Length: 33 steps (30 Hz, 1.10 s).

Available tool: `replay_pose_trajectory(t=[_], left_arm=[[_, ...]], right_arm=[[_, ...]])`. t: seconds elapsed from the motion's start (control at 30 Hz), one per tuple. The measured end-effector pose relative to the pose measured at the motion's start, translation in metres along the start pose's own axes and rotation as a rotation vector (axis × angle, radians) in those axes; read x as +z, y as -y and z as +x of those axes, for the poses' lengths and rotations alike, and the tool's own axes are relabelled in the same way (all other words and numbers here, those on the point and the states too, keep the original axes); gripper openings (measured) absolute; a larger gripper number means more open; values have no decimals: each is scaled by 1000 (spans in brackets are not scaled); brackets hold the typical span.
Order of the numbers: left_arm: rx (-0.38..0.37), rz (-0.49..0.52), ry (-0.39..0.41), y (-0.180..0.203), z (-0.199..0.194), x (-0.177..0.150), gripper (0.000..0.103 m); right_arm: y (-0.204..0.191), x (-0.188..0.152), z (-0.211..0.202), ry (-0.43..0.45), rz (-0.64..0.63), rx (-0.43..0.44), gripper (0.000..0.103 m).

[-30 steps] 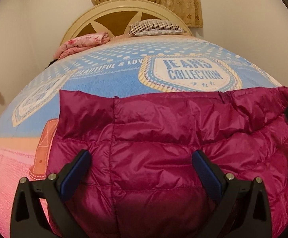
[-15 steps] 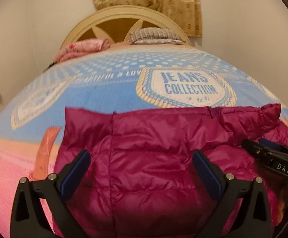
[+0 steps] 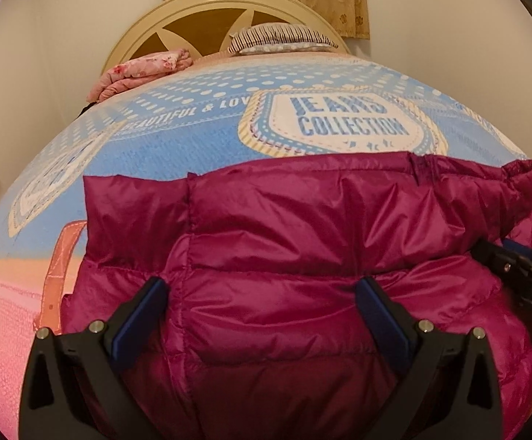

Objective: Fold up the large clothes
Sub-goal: 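Lay the folded edge down and press it flat with both tools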

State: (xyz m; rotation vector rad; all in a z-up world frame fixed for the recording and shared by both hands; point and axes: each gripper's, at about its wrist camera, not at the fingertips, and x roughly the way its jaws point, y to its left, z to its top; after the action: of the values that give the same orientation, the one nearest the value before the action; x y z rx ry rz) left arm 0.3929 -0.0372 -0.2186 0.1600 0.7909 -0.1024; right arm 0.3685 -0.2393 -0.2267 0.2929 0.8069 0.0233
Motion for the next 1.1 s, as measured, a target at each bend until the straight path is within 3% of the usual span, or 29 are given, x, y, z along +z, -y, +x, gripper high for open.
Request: replay_pose_trajectory(t=[1.1], left_arm=[[5, 12, -41, 1, 5, -1, 103]], right_arm=[[-7, -3, 5, -17, -26, -48, 74]])
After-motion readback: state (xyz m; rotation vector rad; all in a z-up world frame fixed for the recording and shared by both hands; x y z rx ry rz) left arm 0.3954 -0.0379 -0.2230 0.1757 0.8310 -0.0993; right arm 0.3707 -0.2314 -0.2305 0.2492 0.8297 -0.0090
